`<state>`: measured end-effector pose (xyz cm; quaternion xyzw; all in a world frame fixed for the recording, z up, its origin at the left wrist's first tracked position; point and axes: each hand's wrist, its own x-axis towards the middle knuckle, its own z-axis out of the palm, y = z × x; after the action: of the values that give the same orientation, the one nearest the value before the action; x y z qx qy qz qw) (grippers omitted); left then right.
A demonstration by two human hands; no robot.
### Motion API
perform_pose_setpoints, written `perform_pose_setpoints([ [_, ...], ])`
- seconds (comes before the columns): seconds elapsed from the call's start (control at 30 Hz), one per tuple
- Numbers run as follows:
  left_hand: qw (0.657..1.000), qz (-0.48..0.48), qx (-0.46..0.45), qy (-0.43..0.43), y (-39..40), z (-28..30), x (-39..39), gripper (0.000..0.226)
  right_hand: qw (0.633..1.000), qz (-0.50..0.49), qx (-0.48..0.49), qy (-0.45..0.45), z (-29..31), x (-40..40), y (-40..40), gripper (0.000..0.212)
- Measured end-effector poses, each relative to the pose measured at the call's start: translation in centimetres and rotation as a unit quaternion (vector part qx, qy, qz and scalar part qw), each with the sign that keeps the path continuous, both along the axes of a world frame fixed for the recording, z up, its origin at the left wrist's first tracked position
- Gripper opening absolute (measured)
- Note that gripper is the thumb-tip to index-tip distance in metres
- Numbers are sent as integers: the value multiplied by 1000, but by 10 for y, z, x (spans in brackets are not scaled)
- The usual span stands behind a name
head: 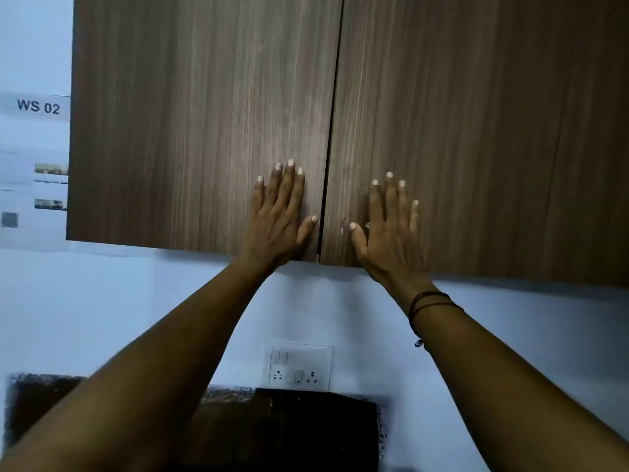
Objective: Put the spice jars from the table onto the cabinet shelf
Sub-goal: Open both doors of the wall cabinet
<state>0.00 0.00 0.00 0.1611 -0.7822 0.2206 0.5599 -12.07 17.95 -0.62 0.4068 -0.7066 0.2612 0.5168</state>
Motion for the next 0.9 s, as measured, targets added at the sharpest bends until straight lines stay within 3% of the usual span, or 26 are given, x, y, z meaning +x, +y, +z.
perform_pose_setpoints([
  [0.17,997,-38,36,-54,-1,-9,-11,77,998,21,60,-12,-15,-5,-10,77],
  [0.37,993,-45,51,-96,3,-21,-28,75,982,-54,182,11,-40,-19,-25,107],
  [0.6,990,-94,69,-83,12,-31,-43,73,984,-104,143,36,-26,-17,-53,87],
  [0.9,970,-205,129,-20,23,-23,-39,72,981,-73,158,86,-22,-15,-33,105],
])
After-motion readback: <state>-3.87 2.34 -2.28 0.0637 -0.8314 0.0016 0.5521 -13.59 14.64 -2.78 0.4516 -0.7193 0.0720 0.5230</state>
